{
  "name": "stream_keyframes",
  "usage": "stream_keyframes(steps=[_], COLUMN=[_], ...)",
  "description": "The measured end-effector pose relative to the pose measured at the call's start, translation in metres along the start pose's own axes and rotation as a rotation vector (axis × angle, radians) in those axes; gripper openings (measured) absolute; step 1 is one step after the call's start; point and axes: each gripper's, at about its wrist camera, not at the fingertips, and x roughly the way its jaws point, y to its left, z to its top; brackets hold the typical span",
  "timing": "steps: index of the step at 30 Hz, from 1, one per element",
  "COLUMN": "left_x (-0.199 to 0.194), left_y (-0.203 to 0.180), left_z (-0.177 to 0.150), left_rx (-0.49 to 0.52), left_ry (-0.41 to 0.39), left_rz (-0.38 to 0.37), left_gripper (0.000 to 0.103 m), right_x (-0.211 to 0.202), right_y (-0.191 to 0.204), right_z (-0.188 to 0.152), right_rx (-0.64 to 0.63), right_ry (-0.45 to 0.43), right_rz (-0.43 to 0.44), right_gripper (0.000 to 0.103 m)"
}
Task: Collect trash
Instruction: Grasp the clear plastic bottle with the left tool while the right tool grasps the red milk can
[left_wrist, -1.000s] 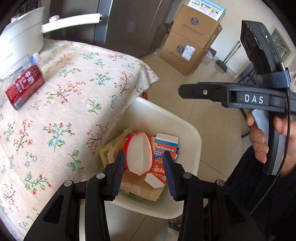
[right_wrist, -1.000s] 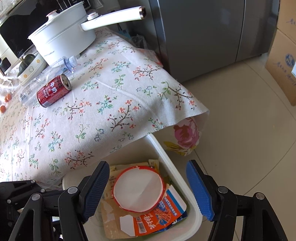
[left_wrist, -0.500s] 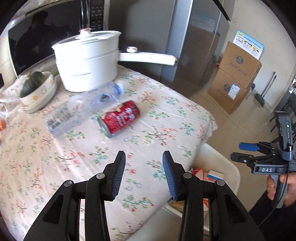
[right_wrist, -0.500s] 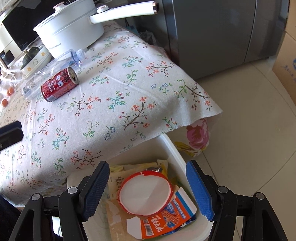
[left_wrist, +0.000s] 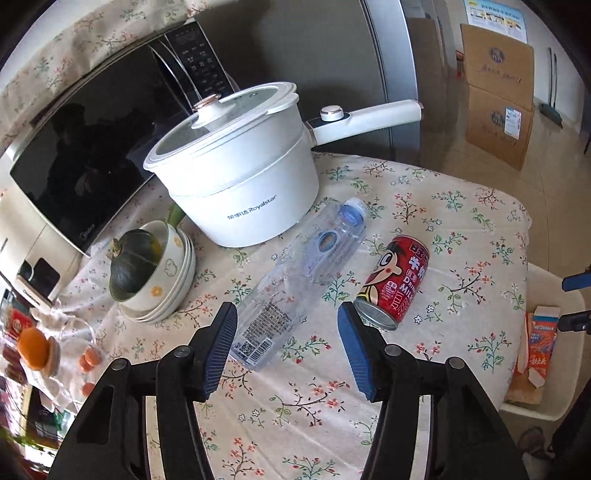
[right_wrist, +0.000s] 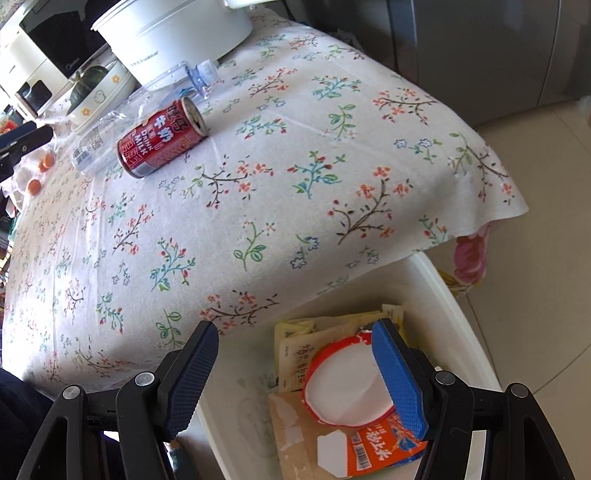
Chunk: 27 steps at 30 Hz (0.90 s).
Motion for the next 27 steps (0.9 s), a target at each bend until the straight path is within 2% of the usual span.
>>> stream_keyframes(steps=[5,10,13,17,20,22,27], left_x=[0.024,0.053,0.069,0.094,0.110,0.118,0.119], left_y=[0.006,-0.006,-0.009,-0.008,-0.009,-0.007,0.003], left_z=[0.010,0.014,0.018,0.020,0.019,0.019,0.023], left_rx=[0.058,0.200,0.234,0.222,0.224,0.203,0.103], left_ry=[0.034,0.122,0.155,0.204,0.216,0.229,0.228], left_rz=[-0.096,-0.081,-0.086,-0.088,-0.041,-0.032,-0.074], left_gripper=[0.060,0.060,0.060,0.061,0.070,0.071,0.070], right_x=[0.011,0.023,0.029,0.033,0.035,0.035,0.044], right_y=[0.011,0.018,0.019,0.020,0.023,0.026,0.032], right_z=[0.005,0.009,0.010,0.012,0.016,0.021,0.038], right_rx=[0.009,0.008,0.010,0.007,0.014,0.021,0.080], right_ry=[0.015,0.037,0.048,0.057,0.055,0.046,0.038], right_rz=[0.028,0.003,0.001,-0.004,0.008,0.022,0.095], right_gripper=[0.075,0.076,0.076,0.076,0.076,0.076,0.076])
